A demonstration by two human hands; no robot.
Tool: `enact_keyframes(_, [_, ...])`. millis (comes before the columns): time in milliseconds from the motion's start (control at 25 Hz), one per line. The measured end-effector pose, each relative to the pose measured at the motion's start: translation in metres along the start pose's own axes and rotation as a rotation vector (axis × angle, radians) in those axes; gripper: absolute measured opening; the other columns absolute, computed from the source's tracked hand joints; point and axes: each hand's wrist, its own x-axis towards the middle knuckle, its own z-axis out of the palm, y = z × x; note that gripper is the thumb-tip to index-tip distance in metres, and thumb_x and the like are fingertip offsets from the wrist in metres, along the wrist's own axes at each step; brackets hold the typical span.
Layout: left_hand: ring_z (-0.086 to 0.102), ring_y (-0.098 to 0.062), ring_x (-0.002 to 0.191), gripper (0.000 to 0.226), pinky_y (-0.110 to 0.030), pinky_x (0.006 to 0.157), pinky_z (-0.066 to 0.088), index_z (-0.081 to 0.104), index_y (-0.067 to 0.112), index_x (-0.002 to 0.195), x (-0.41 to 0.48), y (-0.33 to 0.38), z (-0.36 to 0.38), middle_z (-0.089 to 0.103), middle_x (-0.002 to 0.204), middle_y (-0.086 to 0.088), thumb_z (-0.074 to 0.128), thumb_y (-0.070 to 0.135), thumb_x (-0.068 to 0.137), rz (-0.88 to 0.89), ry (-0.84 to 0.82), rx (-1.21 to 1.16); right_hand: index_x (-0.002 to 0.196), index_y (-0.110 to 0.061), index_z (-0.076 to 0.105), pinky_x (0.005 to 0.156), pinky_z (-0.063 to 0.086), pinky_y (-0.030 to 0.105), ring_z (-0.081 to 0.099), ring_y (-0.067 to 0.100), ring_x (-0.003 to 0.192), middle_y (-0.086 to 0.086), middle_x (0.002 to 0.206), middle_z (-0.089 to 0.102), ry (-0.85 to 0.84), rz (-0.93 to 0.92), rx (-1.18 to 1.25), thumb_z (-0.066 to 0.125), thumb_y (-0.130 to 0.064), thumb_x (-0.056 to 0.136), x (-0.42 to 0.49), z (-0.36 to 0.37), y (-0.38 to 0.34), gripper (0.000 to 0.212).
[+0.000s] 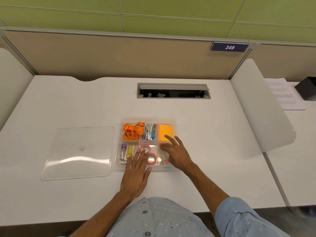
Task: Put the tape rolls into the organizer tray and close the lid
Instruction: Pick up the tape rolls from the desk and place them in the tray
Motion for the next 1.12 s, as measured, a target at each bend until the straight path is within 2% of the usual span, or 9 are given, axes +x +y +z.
enact_keyframes(80, [0.019, -0.027, 0.166, 0.070, -0.050, 0.135, 0.005, 0.026, 0.021, 0.172, 0.000, -0.001, 0.001, 0.024, 0.179, -0.004, 0.026, 0.059, 0.113, 0.005, -0.001, 0.001, 0.119, -0.019, 0.077, 0.122, 0.032, 0.058, 0.048, 0.031, 0.145, 0.001, 0.130, 0.074, 0.072, 0.087, 0.014, 0.092, -0.015, 0.073, -0.002, -0.006, 0.002, 0.049])
enact_keyframes(160, [0.017, -0.026, 0.167, 0.070, -0.055, 0.135, 0.012, 0.025, 0.021, 0.172, 0.001, -0.001, 0.001, 0.022, 0.180, -0.002, 0.027, 0.059, 0.113, 0.005, -0.006, -0.001, 0.108, -0.021, 0.077, 0.111, 0.043, 0.052, 0.057, 0.028, 0.134, -0.001, 0.117, 0.077, 0.157, 0.184, -0.004, 0.087, -0.010, 0.074, -0.007, -0.011, 0.007, 0.038])
enact_keyframes(280, [0.017, -0.026, 0.167, 0.069, -0.058, 0.133, 0.019, 0.025, 0.021, 0.172, 0.000, -0.002, 0.001, 0.023, 0.180, -0.002, 0.025, 0.059, 0.114, 0.009, -0.004, -0.011, 0.103, -0.022, 0.078, 0.103, 0.048, 0.051, 0.061, 0.027, 0.122, 0.000, 0.112, 0.076, 0.155, 0.213, -0.050, 0.087, -0.022, 0.078, -0.014, -0.008, 0.015, 0.026])
enact_keyframes(440, [0.021, -0.028, 0.166, 0.070, -0.060, 0.131, 0.022, 0.027, 0.020, 0.171, 0.000, -0.001, -0.001, 0.026, 0.178, -0.004, 0.024, 0.060, 0.113, 0.006, -0.008, -0.010, 0.101, -0.021, 0.081, 0.106, 0.046, 0.055, 0.060, 0.029, 0.125, 0.003, 0.114, 0.076, 0.043, 0.196, -0.106, 0.092, -0.034, 0.075, -0.011, 0.000, 0.016, 0.031])
enact_keyframes(560, [0.022, -0.029, 0.165, 0.070, -0.054, 0.135, 0.011, 0.027, 0.021, 0.171, 0.000, -0.001, -0.001, 0.027, 0.178, -0.004, 0.023, 0.061, 0.113, 0.008, 0.000, -0.019, 0.102, -0.023, 0.082, 0.114, 0.038, 0.061, 0.056, 0.030, 0.134, 0.003, 0.121, 0.075, -0.011, 0.179, -0.134, 0.094, -0.033, 0.073, -0.006, 0.005, 0.015, 0.033])
enact_keyframes(680, [0.023, -0.029, 0.165, 0.069, -0.048, 0.134, 0.004, 0.025, 0.021, 0.172, 0.000, -0.002, 0.000, 0.027, 0.178, -0.004, 0.026, 0.059, 0.114, 0.020, 0.012, -0.012, 0.103, -0.023, 0.082, 0.117, 0.033, 0.060, 0.054, 0.029, 0.137, 0.002, 0.122, 0.075, -0.003, 0.161, -0.161, 0.091, -0.032, 0.077, -0.004, 0.008, 0.017, 0.029])
enact_keyframes(880, [0.023, -0.029, 0.165, 0.069, -0.048, 0.134, 0.002, 0.020, 0.025, 0.172, 0.000, -0.002, 0.003, 0.027, 0.178, -0.004, 0.027, 0.059, 0.113, 0.018, 0.012, -0.018, 0.103, -0.020, 0.081, 0.114, 0.039, 0.060, 0.057, 0.029, 0.134, 0.003, 0.119, 0.076, 0.100, 0.089, -0.151, 0.087, -0.032, 0.082, -0.007, 0.003, 0.015, 0.025])
enact_keyframes(1000, [0.025, -0.030, 0.164, 0.069, -0.048, 0.134, 0.002, 0.025, 0.023, 0.171, 0.001, -0.002, 0.004, 0.029, 0.177, -0.005, 0.030, 0.059, 0.112, 0.017, 0.016, -0.015, 0.104, -0.019, 0.082, 0.114, 0.040, 0.060, 0.057, 0.030, 0.135, 0.004, 0.120, 0.076, 0.057, 0.050, -0.155, 0.089, -0.033, 0.080, -0.001, -0.002, 0.013, 0.029])
enact_keyframes(1120, [0.021, -0.028, 0.166, 0.070, -0.048, 0.134, 0.002, 0.019, 0.026, 0.172, 0.001, 0.000, 0.002, 0.027, 0.178, -0.004, 0.035, 0.057, 0.111, 0.015, 0.035, -0.018, 0.102, -0.019, 0.083, 0.112, 0.042, 0.060, 0.056, 0.031, 0.134, 0.004, 0.118, 0.076, -0.003, 0.013, -0.170, 0.092, -0.033, 0.076, 0.005, -0.002, 0.009, 0.031])
